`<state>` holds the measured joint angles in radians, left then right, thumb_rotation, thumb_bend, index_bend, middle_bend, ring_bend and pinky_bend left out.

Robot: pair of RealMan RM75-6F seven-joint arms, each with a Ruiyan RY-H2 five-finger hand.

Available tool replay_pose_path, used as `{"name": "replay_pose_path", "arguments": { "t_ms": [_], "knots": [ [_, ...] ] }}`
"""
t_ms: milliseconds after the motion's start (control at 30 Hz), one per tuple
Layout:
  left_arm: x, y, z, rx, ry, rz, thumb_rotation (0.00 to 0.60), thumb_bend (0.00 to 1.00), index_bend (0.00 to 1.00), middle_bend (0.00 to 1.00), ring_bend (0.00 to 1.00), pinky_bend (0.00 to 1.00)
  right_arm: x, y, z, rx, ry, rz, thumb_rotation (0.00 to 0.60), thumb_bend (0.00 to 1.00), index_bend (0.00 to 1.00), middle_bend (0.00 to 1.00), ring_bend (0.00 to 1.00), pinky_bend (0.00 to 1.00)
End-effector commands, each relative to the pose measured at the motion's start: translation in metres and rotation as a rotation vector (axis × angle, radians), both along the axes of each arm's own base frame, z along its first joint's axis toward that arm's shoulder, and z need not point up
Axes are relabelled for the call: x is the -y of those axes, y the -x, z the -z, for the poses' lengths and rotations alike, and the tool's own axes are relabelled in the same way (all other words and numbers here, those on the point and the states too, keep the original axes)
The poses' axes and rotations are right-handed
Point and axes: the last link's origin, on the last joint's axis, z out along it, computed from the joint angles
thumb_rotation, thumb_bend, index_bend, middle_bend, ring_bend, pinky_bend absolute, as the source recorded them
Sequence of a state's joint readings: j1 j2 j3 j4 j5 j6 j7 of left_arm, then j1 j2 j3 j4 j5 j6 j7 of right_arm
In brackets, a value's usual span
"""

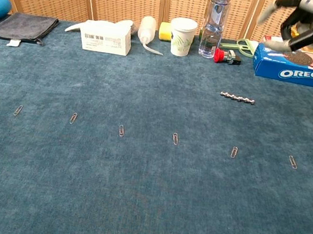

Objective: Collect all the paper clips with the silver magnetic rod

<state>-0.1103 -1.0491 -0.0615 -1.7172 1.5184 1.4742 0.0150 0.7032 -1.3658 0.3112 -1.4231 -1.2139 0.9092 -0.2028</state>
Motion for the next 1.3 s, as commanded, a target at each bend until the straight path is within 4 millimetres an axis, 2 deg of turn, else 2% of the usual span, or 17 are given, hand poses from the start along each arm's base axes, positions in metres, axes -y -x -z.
{"name": "replay_pose_path", "arguments": {
  "t_ms": [33,133,200,367,500,600,867,1300],
  "knots": [
    [-0.004,-0.001,0.001,-0.002,0.002,0.005,0.057,0.36,0.20,0.21,0.19,0.15,0.018,0.000,0.018,-0.095,-0.021,0.054,0.363,0.37,0.32,0.77,0.87,0.63],
    [-0.008,-0.004,0.001,-0.004,-0.001,0.019,0.060,0.36,0.20,0.21,0.19,0.15,0.022,0.001,0.027,-0.119,-0.021,0.083,0.326,0.37,0.34,0.77,0.86,0.61],
    [-0.010,-0.006,0.000,-0.007,-0.004,0.026,0.060,0.36,0.20,0.21,0.19,0.15,0.023,0.002,0.031,-0.136,-0.031,0.096,0.322,0.37,0.36,0.77,0.85,0.60],
    [-0.013,-0.009,-0.002,-0.014,-0.010,0.039,0.056,0.36,0.20,0.21,0.19,0.15,0.024,0.004,0.044,-0.241,-0.063,0.108,0.368,0.38,0.41,0.75,0.82,0.57],
    [-0.015,-0.011,-0.001,-0.011,-0.009,0.047,0.059,0.36,0.20,0.21,0.19,0.15,0.025,0.002,0.053,-0.296,-0.083,0.126,0.372,0.37,0.37,0.73,0.80,0.57],
    [-0.016,-0.012,-0.001,-0.012,-0.007,0.050,0.059,0.36,0.20,0.21,0.19,0.15,0.025,0.000,0.057,-0.320,-0.090,0.135,0.372,0.33,0.33,0.72,0.79,0.57],
    [-0.018,-0.011,-0.002,-0.008,-0.013,0.052,0.056,0.36,0.20,0.21,0.18,0.15,0.025,0.000,0.068,-0.401,-0.082,0.163,0.390,0.31,0.46,0.73,0.79,0.57],
    [-0.019,-0.009,-0.002,0.002,-0.012,0.054,0.057,0.36,0.20,0.21,0.18,0.15,0.027,-0.002,0.081,-0.415,-0.066,0.202,0.409,0.31,0.49,0.74,0.80,0.57]
  ]
}}
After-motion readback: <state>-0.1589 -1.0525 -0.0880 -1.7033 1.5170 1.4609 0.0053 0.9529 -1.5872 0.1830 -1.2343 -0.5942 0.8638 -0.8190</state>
